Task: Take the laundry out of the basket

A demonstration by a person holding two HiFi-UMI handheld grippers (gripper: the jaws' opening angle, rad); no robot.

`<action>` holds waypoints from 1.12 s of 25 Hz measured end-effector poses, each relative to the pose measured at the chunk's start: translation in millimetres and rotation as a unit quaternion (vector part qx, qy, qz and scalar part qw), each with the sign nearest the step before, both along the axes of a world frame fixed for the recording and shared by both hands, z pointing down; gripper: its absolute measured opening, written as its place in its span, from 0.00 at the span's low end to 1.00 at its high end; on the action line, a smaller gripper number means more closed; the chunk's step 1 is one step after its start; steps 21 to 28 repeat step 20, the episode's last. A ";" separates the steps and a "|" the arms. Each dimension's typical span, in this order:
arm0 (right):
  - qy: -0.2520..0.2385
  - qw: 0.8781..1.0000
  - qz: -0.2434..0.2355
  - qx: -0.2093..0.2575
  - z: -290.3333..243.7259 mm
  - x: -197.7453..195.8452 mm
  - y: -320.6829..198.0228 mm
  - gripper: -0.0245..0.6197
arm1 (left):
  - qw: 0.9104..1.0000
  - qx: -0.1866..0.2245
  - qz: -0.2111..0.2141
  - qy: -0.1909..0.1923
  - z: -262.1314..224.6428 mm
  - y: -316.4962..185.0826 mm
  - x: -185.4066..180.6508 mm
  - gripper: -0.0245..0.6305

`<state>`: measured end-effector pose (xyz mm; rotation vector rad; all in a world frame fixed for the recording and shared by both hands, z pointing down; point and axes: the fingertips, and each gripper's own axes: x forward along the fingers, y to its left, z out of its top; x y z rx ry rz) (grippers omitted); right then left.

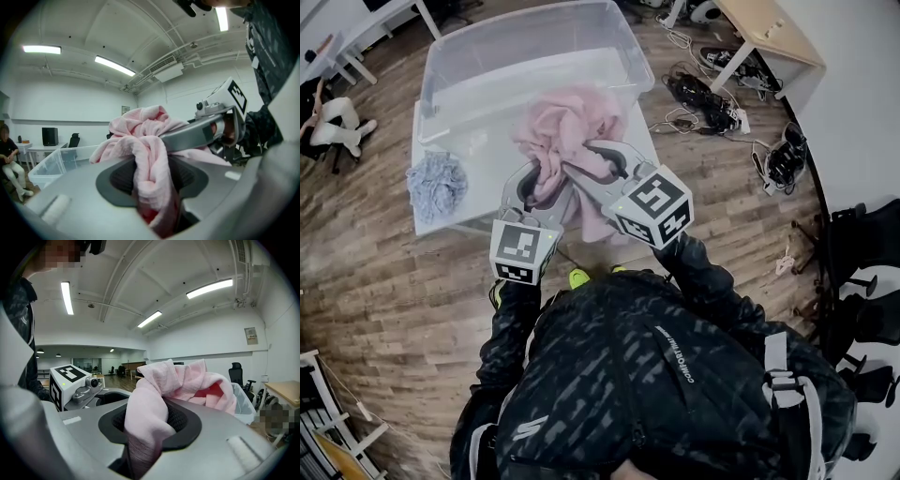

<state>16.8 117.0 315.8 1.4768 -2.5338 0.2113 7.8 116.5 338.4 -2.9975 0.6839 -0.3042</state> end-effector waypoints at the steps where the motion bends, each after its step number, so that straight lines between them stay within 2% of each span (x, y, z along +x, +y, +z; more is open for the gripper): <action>1: 0.000 1.000 0.000 0.003 -1.5 1.8 1.4 0.23 | 1.000 0.002 0.000 0.001 -1.5 1.3 1.7 0.32; 28: -0.001 1.000 0.012 0.006 -0.5 10.3 16.3 0.23 | 1.000 0.004 0.005 -0.009 0.3 15.7 9.4 0.32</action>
